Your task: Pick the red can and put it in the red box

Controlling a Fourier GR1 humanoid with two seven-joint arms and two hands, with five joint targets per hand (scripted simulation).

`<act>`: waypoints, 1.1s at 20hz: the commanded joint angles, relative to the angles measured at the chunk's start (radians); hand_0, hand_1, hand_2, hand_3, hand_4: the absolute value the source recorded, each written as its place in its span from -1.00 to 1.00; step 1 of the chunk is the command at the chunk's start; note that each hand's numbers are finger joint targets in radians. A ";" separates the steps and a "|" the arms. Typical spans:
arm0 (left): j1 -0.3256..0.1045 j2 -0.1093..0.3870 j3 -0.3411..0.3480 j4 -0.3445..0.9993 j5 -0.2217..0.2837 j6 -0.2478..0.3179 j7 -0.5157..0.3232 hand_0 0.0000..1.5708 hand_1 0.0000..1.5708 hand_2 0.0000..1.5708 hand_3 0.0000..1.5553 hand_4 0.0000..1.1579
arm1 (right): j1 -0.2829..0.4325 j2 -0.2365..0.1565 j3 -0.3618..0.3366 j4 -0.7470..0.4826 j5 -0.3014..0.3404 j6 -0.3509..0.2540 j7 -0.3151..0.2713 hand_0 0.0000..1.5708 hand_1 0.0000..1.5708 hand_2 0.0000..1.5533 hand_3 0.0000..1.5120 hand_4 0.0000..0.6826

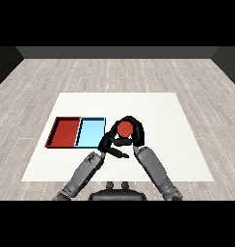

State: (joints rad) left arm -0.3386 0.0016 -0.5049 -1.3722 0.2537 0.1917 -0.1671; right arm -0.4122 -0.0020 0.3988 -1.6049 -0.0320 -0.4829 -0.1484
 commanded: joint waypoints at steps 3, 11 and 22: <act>-0.043 -0.001 0.022 0.125 0.054 -0.096 -0.078 -1.00 -1.00 -1.00 -1.00 -1.00 | -0.047 0.002 0.042 0.008 -0.008 -0.054 0.017 1.00 1.00 0.90 0.86 0.84; -0.091 -0.001 -0.071 0.147 0.070 0.043 -0.121 -1.00 -1.00 -1.00 -1.00 -1.00 | -0.039 0.002 0.114 -0.076 0.026 -0.099 0.093 1.00 1.00 0.91 0.86 0.91; -0.044 0.000 -0.005 0.043 0.072 0.253 -0.032 1.00 1.00 1.00 0.95 0.93 | -0.158 0.001 0.075 0.085 -0.116 -0.085 -0.024 1.00 1.00 0.90 0.86 0.83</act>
State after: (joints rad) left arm -0.3790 0.0260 -0.5157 -1.3434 0.3261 0.4564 -0.1944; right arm -0.4991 -0.0142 0.4963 -1.5711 -0.0983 -0.5803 -0.1635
